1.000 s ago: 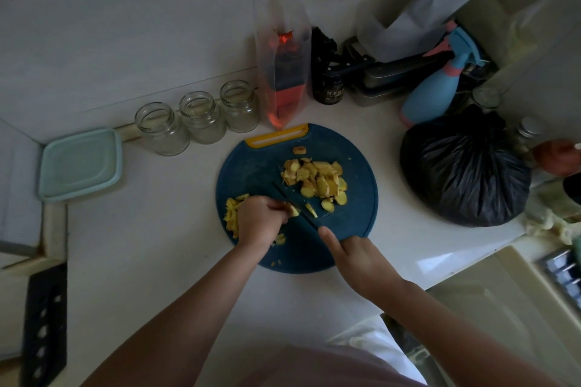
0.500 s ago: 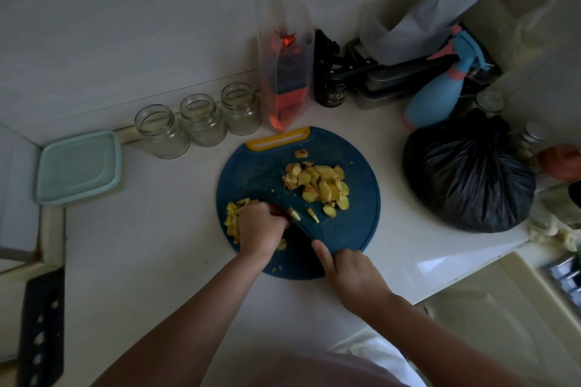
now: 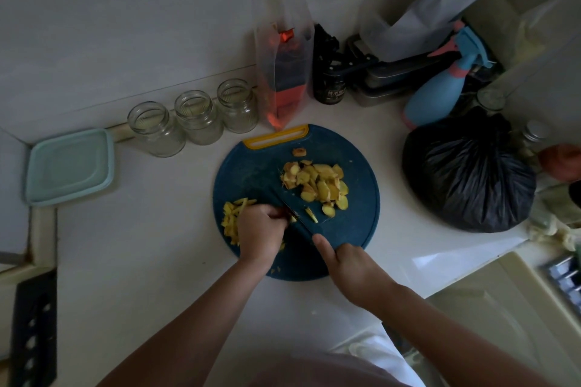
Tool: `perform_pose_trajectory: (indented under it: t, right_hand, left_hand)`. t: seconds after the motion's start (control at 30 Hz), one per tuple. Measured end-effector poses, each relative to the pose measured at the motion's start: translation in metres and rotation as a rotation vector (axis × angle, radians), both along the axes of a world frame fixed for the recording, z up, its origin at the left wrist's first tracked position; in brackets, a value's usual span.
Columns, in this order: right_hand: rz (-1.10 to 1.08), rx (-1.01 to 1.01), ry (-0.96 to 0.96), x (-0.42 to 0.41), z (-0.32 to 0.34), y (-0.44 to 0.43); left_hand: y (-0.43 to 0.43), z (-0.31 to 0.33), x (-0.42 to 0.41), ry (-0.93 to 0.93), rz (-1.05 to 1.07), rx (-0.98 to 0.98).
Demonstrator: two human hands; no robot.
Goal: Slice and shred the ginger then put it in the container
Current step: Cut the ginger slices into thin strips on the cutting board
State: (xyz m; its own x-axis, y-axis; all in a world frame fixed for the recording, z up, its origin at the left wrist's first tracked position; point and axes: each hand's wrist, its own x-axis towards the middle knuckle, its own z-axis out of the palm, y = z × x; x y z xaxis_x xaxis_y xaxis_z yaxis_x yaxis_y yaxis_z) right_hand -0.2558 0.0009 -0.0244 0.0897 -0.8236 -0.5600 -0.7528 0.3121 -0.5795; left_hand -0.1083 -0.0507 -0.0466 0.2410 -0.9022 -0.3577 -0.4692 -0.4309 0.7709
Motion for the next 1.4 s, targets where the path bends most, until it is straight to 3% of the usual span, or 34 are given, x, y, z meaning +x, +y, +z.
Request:
perform_pose_trajectory:
  t: [1.1, 1.4]
  right_hand:
    - [0.075, -0.067, 0.127, -0.005, -0.017, 0.0]
    - [0.003, -0.032, -0.035, -0.014, -0.005, 0.001]
  left_hand:
    - [-0.006, -0.003, 0.003, -0.082, -0.042, 0.049]
    - [-0.017, 0.003, 0.018, -0.058, -0.192, 0.096]
